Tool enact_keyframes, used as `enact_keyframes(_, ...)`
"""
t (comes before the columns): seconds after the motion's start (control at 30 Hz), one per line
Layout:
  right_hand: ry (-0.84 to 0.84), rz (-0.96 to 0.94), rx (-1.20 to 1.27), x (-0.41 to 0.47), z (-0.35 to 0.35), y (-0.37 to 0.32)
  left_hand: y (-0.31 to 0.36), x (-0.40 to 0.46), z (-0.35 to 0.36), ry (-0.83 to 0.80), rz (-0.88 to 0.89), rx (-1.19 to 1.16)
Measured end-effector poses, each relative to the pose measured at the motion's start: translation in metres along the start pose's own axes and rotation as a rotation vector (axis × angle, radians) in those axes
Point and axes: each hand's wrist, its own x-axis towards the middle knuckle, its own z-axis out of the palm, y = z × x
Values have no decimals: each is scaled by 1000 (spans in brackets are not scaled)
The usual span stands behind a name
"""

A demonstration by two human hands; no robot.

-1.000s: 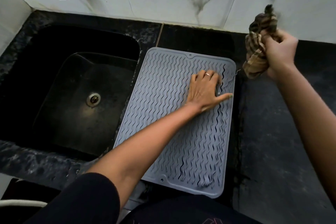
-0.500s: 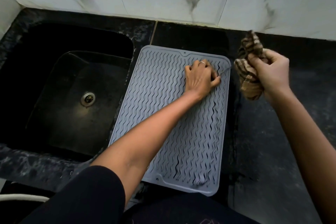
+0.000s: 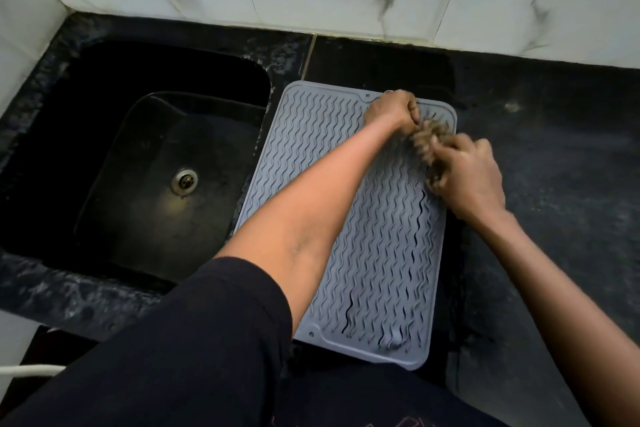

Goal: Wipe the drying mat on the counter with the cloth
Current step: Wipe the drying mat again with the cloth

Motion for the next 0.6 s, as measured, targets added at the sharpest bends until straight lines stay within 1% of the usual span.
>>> enact_keyframes(0.1, -21, -43, -30, -47, -1, -9, 3, 6, 0, -2, -40, -36)
enact_keyframes(0.17, -75, -79, -44, -79, -6, -18, 3, 8, 1, 2, -55, -31)
enact_keyframes(0.27, -312, -86, -52, -97, -21, -21, 4, 9, 2, 0, -62, -31)
enact_keyframes(0.33, -399, 16, 113, -78, -34, -15, 4, 9, 3, 7, -66, -37)
enact_keyframes(0.37, -360, 75, 210, -64, -38, -13, 4, 8, 4, 8, -67, -41)
enact_keyframes(0.4, -262, 102, 253, -47, -38, -12, 4, 7, 4, 11, -66, -46)
enact_keyframes(0.43, -158, 101, 242, -31, -35, -11, 3, 6, 4, 19, -67, -54)
enact_keyframes(0.47, -104, 94, 200, -15, -31, -12, 3, 6, 5, 28, -65, -61)
enact_keyframes(0.53, -138, 51, 73, 3, -20, -17, 2, 3, 4, 50, -64, -76)
enact_keyframes(0.6, -152, -29, -29, 4, -10, -17, 2, 1, 3, 57, -65, -82)
